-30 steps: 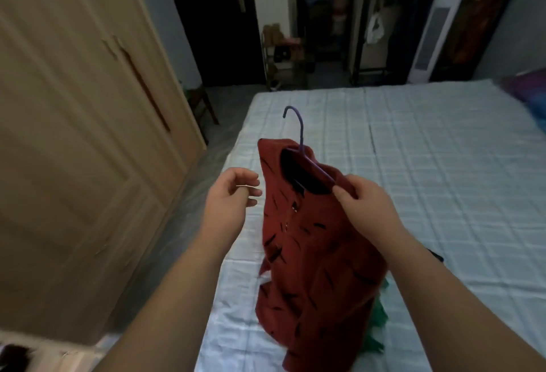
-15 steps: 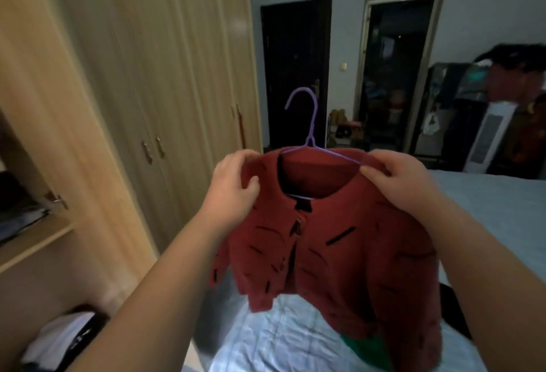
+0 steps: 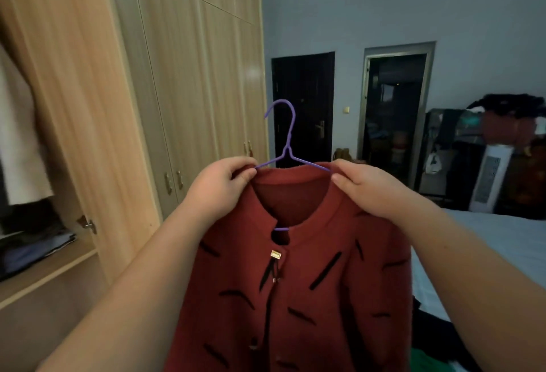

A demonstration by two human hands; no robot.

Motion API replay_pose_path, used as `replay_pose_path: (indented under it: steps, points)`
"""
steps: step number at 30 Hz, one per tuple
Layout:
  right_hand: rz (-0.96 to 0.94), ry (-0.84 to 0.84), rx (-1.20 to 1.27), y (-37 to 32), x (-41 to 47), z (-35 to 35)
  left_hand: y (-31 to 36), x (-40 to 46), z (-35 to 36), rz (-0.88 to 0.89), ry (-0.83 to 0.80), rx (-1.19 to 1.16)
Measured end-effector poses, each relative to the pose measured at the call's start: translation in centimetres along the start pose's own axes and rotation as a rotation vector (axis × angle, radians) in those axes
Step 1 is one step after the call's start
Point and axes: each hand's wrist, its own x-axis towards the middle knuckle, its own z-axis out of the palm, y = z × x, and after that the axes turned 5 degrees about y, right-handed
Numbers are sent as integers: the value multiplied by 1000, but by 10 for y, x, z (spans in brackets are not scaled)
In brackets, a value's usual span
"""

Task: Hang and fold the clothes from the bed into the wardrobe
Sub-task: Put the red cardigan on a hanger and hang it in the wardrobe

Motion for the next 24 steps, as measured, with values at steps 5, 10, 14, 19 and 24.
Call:
replay_pose_path:
  steps: [5, 10, 14, 19, 24]
  points:
    - [-116, 1, -187, -25, 8, 12, -4, -6, -23, -20, 45, 43]
    - [-278, 272, -326, -55, 21, 9, -7, -3, -53, -52, 194, 29]
    - [-379, 340, -266, -83, 33, 13, -7, 1, -72, -121, 294, 13]
    - [-348, 339, -106, -96, 60, 3, -13, -7, -106, -37, 265, -20]
    - [-321, 401, -90, -102, 78, 1, -43, -21, -133, -81, 25, -65]
